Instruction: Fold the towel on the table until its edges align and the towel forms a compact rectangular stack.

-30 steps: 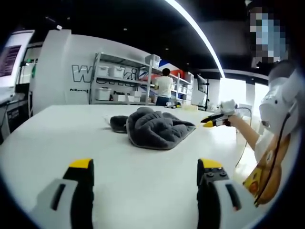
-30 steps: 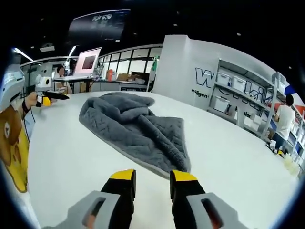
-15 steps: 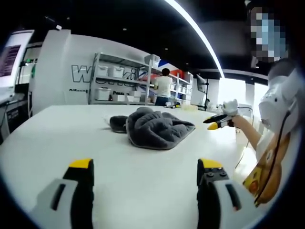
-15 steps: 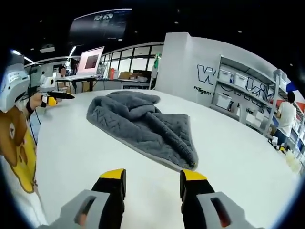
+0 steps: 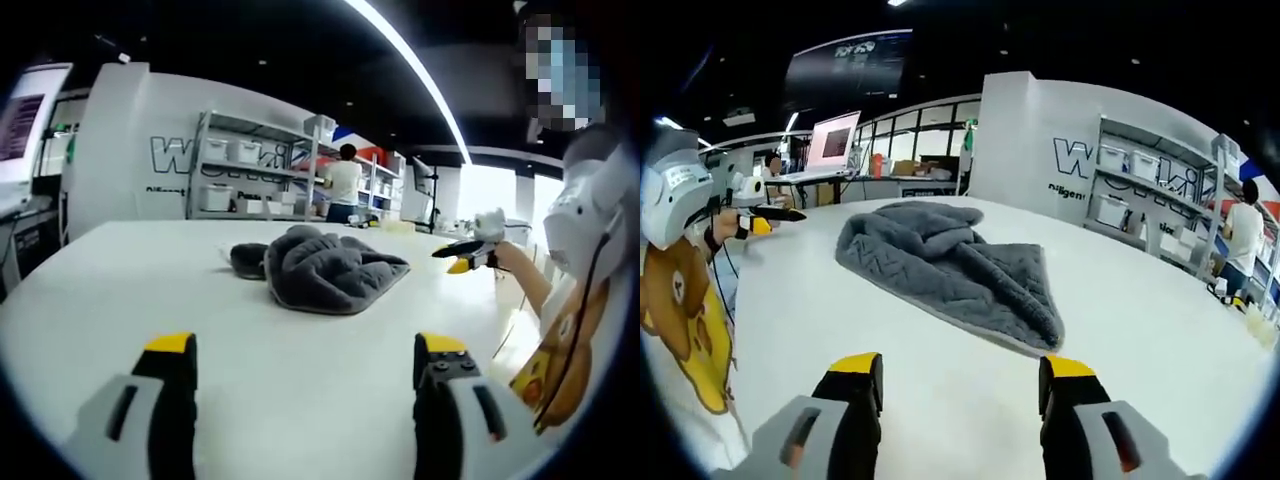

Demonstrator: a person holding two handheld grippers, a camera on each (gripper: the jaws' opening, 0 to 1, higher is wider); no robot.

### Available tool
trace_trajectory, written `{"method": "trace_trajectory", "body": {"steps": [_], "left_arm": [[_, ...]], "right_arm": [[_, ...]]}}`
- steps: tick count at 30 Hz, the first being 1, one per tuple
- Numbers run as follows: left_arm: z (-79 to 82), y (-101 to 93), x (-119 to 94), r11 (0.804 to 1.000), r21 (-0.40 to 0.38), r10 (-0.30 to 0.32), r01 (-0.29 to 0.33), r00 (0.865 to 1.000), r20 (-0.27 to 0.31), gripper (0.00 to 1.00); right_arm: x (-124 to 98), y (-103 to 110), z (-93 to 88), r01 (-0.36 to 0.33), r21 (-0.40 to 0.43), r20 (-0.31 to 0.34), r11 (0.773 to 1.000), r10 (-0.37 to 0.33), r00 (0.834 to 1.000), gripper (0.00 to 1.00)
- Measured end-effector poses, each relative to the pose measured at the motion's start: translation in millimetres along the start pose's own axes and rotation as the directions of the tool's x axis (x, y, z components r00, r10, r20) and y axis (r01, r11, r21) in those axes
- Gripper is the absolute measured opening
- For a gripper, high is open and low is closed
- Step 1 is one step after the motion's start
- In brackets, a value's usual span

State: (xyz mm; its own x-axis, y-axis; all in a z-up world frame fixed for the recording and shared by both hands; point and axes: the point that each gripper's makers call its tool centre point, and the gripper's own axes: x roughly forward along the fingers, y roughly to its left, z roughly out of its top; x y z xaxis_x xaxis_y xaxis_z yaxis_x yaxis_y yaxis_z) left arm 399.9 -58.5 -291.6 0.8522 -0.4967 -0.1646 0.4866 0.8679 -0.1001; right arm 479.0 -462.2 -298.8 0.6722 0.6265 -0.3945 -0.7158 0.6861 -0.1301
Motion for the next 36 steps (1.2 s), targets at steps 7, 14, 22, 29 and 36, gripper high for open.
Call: {"method": "trace_trajectory", "body": {"steps": [7, 14, 22, 29, 36], "left_arm": [[-0.7, 1.9, -1.7, 1.0, -0.001, 0.008, -0.008, 1.0, -0.002, 0.94], [-1.9, 4.1, -2.4, 1.0, -0.004, 0.013, -0.013, 1.0, -0.003, 0.94], [-3.5, 4.9, -3.0, 1.0, -0.007, 0.019, -0.019, 1.0, -0.006, 0.94], [-3.4, 4.1, -3.5, 1.0, -0.007, 0.02, -0.02, 1.0, -0.005, 0.94], [-4.0, 4.1, -4.1, 1.0, -0.006, 0.022, -0.022, 1.0, -0.008, 0.94]], "right_arm": [[-2.6, 3.1, -2.7, 0.005, 0.005, -0.006, 1.0, -0.005, 1.0, 0.73], [-2.6, 8.3, -7.0, -0.006, 0.014, -0.021, 1.0, 0.007, 1.0, 0.83], [-3.6, 6.8, -14.1, -0.002, 0.036, -0.035, 0.999, 0.003, 0.999, 0.9], [-5.4, 7.8, -13.1, -0.007, 0.037, -0.026, 0.999, 0.008, 1.0, 0.96], [-6.3, 9.8, -15.6, -0.015, 0.044, -0.033, 0.999, 0.016, 0.999, 0.99]]}}
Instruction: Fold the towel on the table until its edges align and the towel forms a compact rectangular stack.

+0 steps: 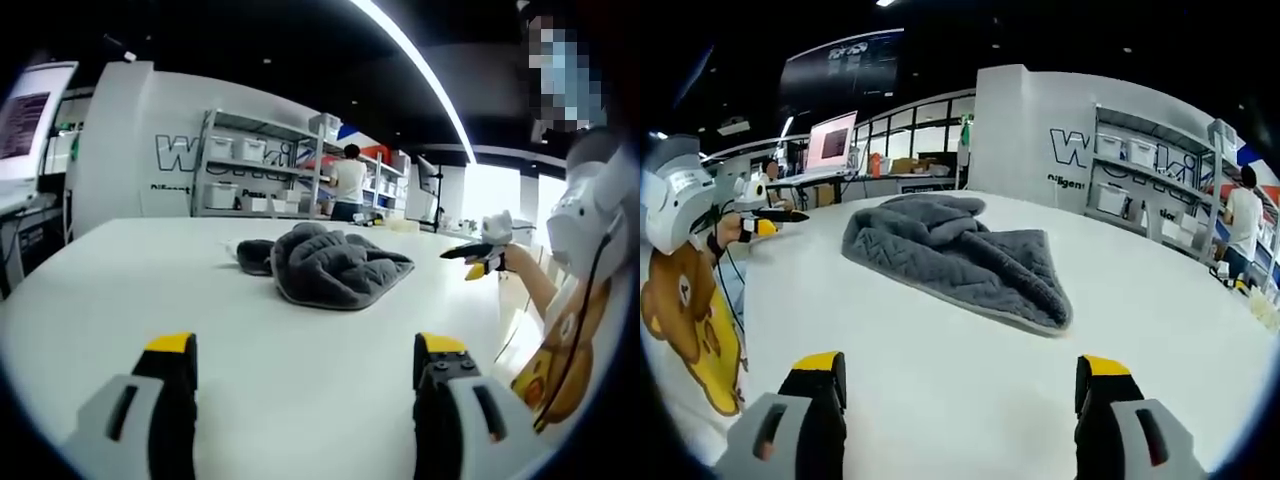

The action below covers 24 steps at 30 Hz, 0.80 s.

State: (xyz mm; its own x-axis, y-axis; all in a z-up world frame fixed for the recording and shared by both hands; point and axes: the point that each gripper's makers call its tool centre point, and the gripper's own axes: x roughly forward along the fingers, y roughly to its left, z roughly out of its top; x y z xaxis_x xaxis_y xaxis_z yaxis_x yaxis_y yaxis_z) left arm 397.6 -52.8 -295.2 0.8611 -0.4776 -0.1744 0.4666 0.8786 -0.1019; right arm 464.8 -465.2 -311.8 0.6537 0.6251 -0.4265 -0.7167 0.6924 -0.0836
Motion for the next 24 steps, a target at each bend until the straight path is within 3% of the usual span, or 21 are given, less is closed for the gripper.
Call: {"method": "trace_trajectory", "body": {"steps": [16, 24], "left_arm": [[4.6, 7.4, 1.5, 1.0, 0.03, 0.005, -0.005, 1.0, -0.023, 0.94], [30.7, 27.8, 12.7, 0.984, 0.177, 0.011, 0.003, 0.997, -0.08, 0.94]], "right_arm": [[-1.3, 6.7, 0.7, -0.024, 0.009, 0.009, 1.0, 0.024, 1.0, 0.99], [-3.3, 7.6, 1.4, -0.032, 0.011, 0.023, 0.999, 0.032, 0.999, 0.99]]}}
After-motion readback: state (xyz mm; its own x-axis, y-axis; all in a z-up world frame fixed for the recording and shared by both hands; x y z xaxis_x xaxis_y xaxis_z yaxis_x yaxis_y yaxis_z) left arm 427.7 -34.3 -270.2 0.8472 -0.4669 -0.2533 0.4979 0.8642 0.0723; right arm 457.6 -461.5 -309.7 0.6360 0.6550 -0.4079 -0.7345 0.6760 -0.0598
